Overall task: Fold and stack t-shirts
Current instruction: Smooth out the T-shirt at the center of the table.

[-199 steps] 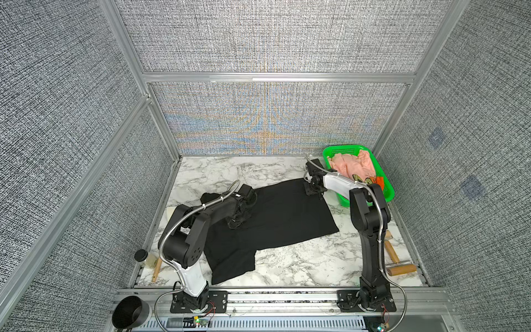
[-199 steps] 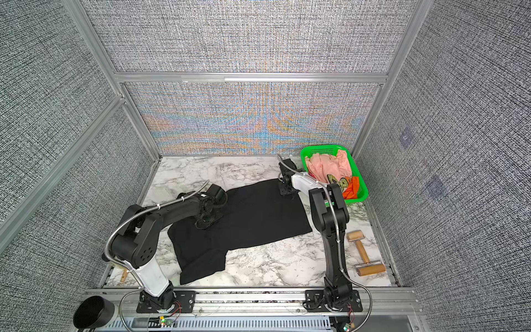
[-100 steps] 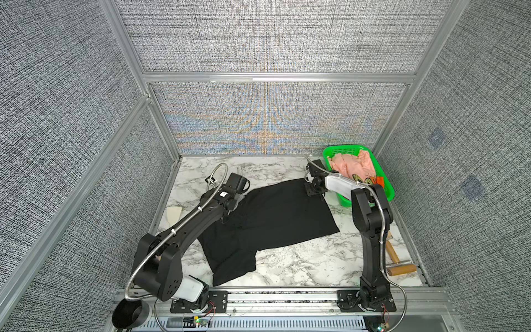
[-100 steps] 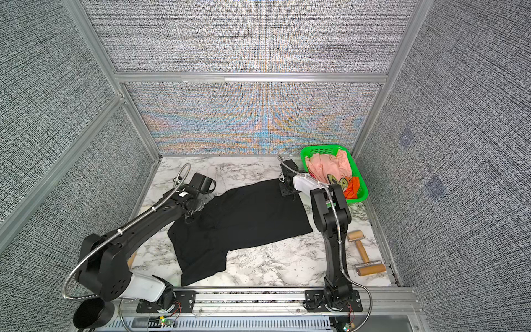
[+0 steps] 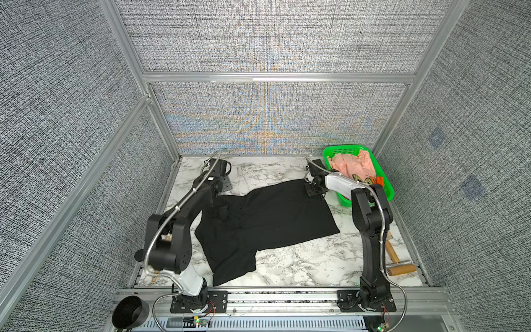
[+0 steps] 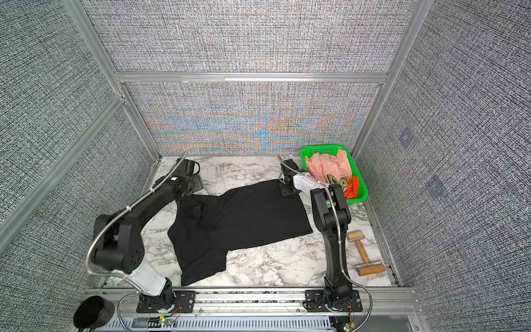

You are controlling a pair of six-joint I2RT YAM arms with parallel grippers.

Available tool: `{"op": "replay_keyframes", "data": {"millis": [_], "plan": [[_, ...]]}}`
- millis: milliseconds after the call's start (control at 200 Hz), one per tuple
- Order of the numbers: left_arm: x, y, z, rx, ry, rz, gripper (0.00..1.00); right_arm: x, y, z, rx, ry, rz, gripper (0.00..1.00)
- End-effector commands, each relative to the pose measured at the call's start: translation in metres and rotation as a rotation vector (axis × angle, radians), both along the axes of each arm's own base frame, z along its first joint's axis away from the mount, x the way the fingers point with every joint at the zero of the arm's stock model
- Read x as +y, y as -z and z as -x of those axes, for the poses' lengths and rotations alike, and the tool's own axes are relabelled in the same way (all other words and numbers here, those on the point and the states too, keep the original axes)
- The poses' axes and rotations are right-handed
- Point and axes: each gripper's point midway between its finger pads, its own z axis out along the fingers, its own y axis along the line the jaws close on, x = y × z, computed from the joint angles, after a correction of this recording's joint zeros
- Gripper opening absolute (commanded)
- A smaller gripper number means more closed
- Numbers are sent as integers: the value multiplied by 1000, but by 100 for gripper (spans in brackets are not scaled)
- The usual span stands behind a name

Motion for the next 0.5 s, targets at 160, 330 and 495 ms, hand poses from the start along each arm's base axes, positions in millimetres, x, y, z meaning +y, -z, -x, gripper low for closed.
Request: {"op": "replay_keyframes", "data": {"millis": [160,330,495], "plan": [[-31,70,46,437,100,176,63,-8,4,10,58,19,35,36],[-27,58,59,415,68,182,64,-10,8,14,68,18,44,36],[-25,63,74,463,65,179,64,-10,12,16,76,13,46,36]]}}
